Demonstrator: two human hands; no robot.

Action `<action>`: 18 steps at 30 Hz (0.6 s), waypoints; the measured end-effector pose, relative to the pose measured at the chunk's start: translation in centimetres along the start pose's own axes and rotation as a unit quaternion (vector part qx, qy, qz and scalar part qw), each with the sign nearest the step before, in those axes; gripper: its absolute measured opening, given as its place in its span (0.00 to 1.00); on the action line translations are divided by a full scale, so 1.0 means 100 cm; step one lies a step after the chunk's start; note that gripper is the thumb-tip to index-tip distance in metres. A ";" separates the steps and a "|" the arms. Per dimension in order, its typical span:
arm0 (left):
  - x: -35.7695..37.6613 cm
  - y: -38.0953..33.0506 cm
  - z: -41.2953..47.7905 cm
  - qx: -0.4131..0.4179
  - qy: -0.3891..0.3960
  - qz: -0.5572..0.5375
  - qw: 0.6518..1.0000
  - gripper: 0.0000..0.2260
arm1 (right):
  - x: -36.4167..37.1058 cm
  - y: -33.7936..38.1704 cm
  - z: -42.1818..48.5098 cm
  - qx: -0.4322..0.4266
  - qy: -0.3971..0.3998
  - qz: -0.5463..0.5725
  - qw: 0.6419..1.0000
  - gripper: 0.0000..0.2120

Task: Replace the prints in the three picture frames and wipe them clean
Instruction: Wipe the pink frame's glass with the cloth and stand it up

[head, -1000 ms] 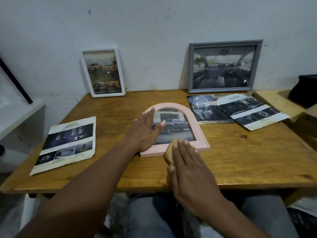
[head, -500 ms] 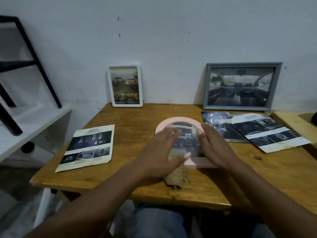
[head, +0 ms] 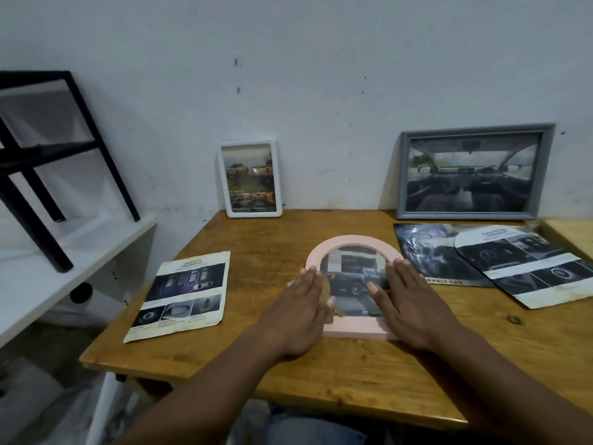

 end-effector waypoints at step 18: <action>-0.043 0.022 0.137 -0.017 -0.085 -0.104 0.991 0.29 | -0.035 0.007 0.014 0.010 0.005 0.031 0.999 0.34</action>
Point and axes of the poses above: each hand's wrist, its own z-axis towards the middle knuckle, its own x-axis out of the palm, y = z × x, the point moved 10 cm from there along z, towards the middle knuckle, and after that the axes turned 10 degrees about z, right-handed, at the moved point
